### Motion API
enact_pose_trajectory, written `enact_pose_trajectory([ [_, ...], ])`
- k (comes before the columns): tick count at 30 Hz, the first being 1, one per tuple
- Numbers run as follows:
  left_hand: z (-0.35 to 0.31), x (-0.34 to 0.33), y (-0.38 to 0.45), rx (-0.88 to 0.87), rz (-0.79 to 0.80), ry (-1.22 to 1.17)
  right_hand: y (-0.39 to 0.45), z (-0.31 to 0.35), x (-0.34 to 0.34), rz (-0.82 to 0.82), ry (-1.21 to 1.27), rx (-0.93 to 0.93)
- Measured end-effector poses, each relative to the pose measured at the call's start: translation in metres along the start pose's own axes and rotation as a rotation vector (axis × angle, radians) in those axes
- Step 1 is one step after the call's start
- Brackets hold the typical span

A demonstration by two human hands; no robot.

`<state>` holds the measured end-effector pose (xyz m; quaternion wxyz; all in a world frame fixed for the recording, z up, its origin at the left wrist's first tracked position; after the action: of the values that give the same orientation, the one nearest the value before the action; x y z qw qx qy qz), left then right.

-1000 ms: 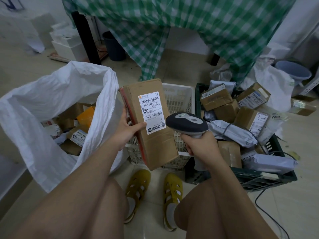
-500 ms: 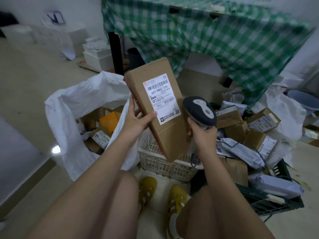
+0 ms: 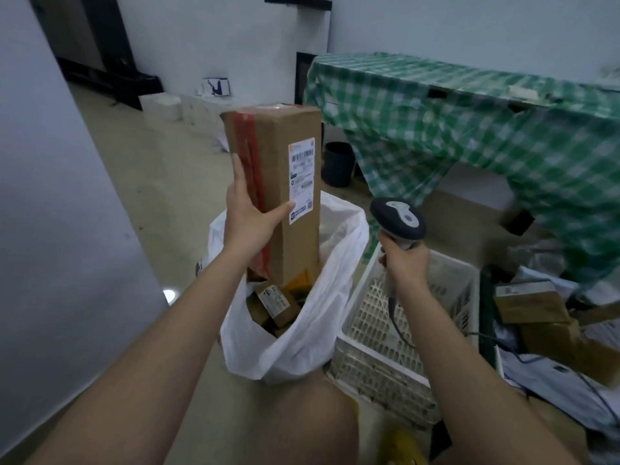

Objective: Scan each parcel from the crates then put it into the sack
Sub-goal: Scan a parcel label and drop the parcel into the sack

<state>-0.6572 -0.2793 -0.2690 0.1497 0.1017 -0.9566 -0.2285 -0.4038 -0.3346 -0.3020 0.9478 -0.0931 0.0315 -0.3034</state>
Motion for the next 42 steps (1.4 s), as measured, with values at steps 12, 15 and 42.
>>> enact_pose_trajectory([
  [12, 0.141, -0.115, 0.020, -0.030, 0.478, 0.720, 0.109, -0.074, -0.049, -0.096, -0.140, -0.140],
  [15, 0.153, -0.126, 0.031, -0.014, 0.532, 0.752, 0.126, -0.088, -0.069, -0.058, -0.167, -0.177],
  [42, 0.178, -0.093, 0.005, -0.109, 0.726, 1.054, 0.093, -0.014, -0.021, -0.215, -0.088, 0.074],
])
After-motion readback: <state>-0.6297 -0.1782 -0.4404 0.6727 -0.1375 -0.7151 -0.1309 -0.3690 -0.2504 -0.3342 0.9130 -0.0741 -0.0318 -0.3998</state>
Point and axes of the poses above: each hand's wrist, its own y-axis towards the middle knuckle, its own x-axis out of the back of the hand, z = x × y, the point moved 3 cm from there along y, towards the middle knuckle, and after that the axes turned 8 degrees about -x, right-handed, at the moved point
